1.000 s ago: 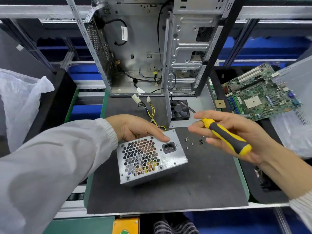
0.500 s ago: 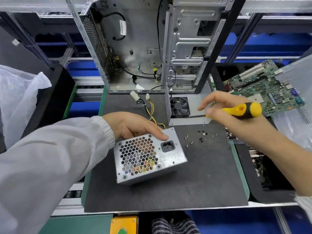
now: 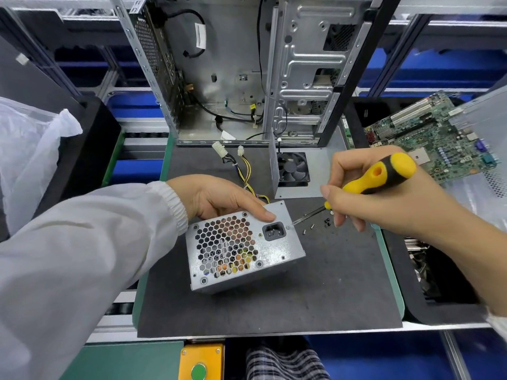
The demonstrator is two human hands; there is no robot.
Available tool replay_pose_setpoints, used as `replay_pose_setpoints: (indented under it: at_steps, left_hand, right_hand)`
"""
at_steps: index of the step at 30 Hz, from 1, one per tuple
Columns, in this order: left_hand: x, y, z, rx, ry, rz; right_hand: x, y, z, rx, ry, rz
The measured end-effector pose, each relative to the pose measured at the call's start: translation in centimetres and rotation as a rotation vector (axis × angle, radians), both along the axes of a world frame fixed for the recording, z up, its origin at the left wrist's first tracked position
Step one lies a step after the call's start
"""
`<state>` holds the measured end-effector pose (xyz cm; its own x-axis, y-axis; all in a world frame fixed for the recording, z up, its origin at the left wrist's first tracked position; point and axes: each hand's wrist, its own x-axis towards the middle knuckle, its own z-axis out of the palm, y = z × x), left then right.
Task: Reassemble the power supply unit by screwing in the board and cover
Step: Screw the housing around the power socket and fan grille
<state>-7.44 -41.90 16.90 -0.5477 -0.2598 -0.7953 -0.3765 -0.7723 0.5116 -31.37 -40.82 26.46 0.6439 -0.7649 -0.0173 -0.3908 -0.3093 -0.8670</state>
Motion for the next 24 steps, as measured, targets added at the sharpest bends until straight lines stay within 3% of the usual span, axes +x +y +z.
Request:
replay_pose_setpoints:
  at_steps: [24]
  left_hand:
    - [-0.11,0.0,0.22,-0.013,-0.028,-0.015]
  right_hand:
    - [0.65,0.35,-0.1,0.039,0.06,0.008]
